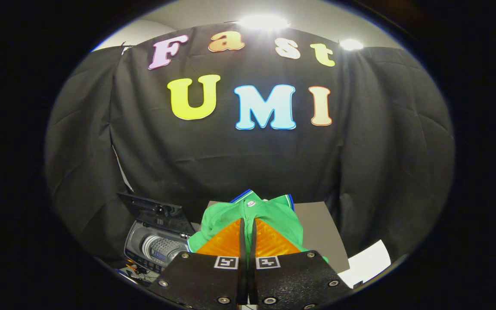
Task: Put the clothes into the washing machine and then close the washing machine lid.
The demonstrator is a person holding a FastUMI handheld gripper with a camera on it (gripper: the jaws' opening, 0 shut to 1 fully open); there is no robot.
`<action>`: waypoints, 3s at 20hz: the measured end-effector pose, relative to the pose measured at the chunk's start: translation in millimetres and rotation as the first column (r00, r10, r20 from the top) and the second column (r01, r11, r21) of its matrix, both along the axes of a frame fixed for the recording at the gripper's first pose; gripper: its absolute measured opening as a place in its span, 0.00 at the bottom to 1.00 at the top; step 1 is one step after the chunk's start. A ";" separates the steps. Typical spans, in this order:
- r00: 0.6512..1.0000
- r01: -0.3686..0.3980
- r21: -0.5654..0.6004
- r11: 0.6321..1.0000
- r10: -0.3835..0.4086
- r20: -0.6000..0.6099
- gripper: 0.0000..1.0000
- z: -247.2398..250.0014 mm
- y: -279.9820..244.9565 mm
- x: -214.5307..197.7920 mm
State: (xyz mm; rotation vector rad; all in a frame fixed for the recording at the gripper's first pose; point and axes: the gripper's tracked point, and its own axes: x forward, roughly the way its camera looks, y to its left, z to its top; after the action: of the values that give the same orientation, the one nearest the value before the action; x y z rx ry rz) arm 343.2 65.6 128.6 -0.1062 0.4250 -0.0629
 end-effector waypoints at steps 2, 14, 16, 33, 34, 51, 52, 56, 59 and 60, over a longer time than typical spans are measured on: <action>1.000 -0.015 -0.006 1.000 0.015 0.004 0.01 0.1 15.6 -0.7; 0.995 0.097 -0.066 0.993 -0.096 0.017 0.00 -39.7 155.2 21.7; 0.992 0.127 -0.059 0.990 -0.127 0.012 0.01 -51.5 179.4 23.1; 0.994 0.104 -0.074 0.992 -0.107 -0.037 0.01 -151.7 309.7 42.5; 0.994 0.101 -0.073 0.992 -0.104 -0.043 0.01 -158.5 312.3 43.2; 0.958 -0.004 -0.050 0.999 -0.010 -0.285 0.01 -355.4 335.5 88.2; 0.956 -0.013 -0.054 0.998 -0.003 -0.292 0.01 -361.7 336.0 91.7; 0.935 -0.045 -0.056 0.997 0.022 -0.354 0.01 -394.0 340.3 93.7; 0.916 -0.042 -0.032 0.999 0.026 -0.401 0.01 -420.7 339.2 89.5; 0.909 -0.035 -0.023 0.999 0.023 -0.415 0.01 -429.6 337.9 86.0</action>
State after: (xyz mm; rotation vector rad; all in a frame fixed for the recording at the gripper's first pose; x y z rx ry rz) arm 429.1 403.6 -301.0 -0.1563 0.8499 -0.0163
